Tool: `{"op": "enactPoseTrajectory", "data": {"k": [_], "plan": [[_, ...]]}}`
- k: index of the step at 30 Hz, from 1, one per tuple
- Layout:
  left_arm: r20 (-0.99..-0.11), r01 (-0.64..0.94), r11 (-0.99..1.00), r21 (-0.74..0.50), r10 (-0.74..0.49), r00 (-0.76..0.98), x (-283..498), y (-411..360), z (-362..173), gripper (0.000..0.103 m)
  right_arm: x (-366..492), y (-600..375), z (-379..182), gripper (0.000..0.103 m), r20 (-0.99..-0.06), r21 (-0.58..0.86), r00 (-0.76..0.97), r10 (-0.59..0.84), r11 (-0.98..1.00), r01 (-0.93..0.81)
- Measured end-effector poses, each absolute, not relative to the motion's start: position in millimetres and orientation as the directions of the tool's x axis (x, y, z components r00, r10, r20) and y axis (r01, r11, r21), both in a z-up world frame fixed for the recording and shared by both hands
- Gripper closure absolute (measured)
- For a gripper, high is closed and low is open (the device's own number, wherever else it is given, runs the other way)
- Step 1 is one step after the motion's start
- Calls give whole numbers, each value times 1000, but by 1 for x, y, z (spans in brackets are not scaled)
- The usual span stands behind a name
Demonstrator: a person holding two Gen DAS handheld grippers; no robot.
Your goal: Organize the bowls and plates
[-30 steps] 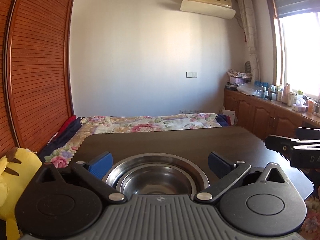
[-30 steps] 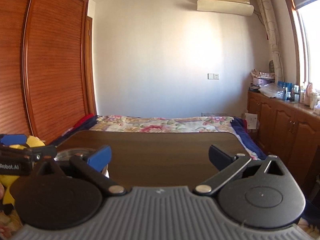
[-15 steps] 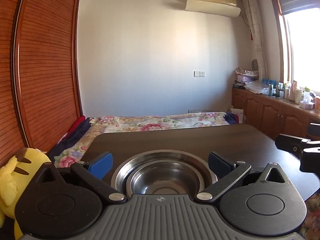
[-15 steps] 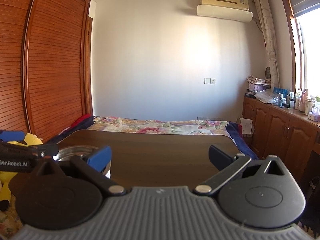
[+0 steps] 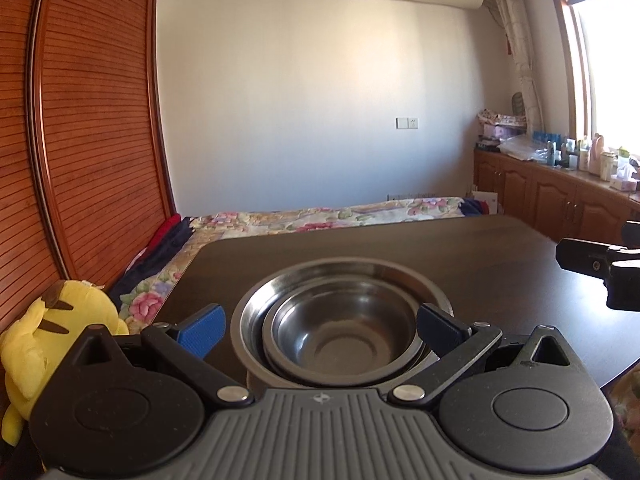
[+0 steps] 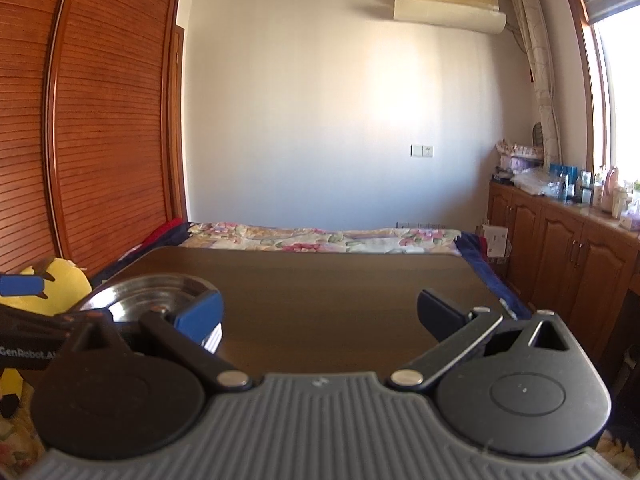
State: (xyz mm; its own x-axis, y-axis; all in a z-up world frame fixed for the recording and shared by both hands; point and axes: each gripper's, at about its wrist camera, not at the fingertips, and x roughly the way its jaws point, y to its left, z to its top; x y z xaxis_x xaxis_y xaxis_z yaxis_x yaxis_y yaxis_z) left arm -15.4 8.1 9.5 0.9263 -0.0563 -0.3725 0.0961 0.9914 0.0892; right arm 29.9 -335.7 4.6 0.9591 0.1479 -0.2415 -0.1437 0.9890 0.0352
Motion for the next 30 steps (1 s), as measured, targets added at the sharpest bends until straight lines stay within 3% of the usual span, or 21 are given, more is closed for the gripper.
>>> {"op": "enactPoseTrajectory", "data": {"k": [30], "plan": [[-395,75,994,75,-39,918,-11,13,-14,0,36,-339,-18,0,-261,28,956,136,991,-133]]}}
